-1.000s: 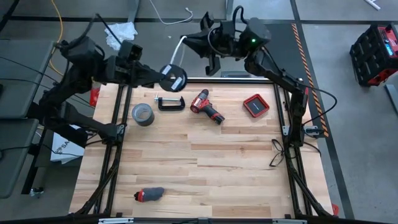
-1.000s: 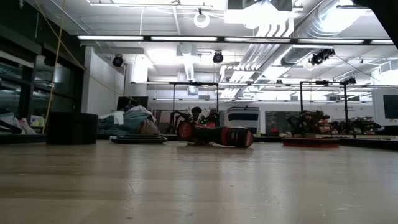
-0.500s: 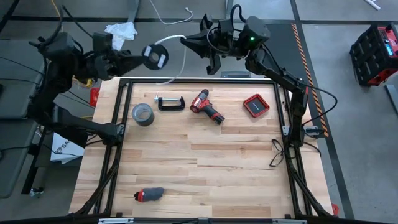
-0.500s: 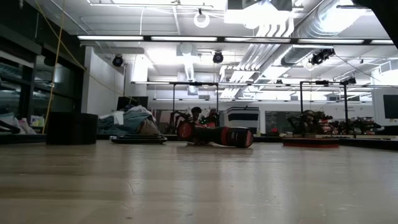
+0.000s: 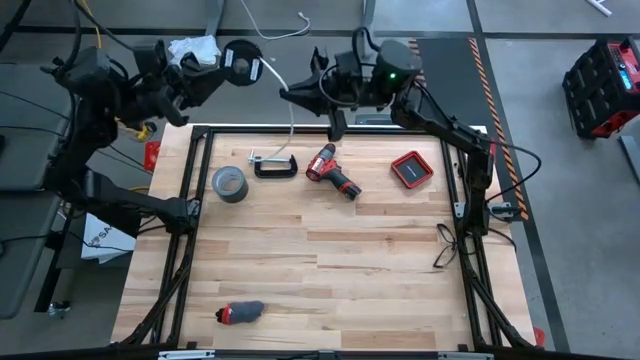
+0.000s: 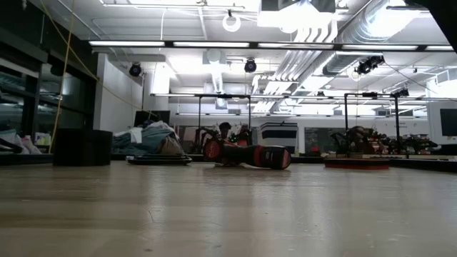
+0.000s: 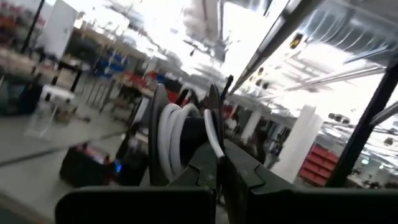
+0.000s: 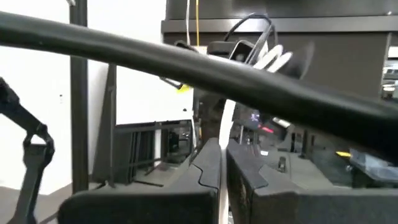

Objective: Coil cords
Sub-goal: Coil the white cable wire into the black spool

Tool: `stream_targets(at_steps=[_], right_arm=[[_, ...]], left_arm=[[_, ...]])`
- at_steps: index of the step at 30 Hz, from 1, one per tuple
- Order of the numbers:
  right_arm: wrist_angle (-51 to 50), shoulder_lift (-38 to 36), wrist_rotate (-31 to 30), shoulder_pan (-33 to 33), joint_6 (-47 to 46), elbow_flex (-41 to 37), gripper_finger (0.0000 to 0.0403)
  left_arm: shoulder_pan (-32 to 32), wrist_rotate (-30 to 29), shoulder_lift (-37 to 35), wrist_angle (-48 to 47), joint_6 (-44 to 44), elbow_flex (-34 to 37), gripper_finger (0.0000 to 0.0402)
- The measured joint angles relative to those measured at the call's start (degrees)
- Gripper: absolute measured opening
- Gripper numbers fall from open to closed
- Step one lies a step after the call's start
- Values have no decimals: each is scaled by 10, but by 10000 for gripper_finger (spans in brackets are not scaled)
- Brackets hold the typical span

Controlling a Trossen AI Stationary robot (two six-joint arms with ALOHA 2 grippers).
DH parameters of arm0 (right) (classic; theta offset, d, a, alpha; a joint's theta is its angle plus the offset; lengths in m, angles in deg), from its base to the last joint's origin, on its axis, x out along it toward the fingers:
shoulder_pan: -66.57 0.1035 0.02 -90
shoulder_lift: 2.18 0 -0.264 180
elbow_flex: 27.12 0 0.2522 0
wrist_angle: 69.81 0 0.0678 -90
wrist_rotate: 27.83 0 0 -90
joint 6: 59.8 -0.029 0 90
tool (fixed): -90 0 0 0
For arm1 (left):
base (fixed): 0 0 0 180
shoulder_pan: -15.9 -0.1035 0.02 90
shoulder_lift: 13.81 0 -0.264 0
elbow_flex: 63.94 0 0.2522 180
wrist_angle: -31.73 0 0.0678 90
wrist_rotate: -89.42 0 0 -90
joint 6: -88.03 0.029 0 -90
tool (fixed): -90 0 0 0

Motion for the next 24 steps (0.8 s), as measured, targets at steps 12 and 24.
stream_targets(at_steps=[12,24], right_arm=[[-22,2,-30,12,21,-2,10],[-13,2,-31,24,12,-2,20]], left_arm=[[0,42,29,98,-33,0,0],[0,67,56,148,59,0,1]])
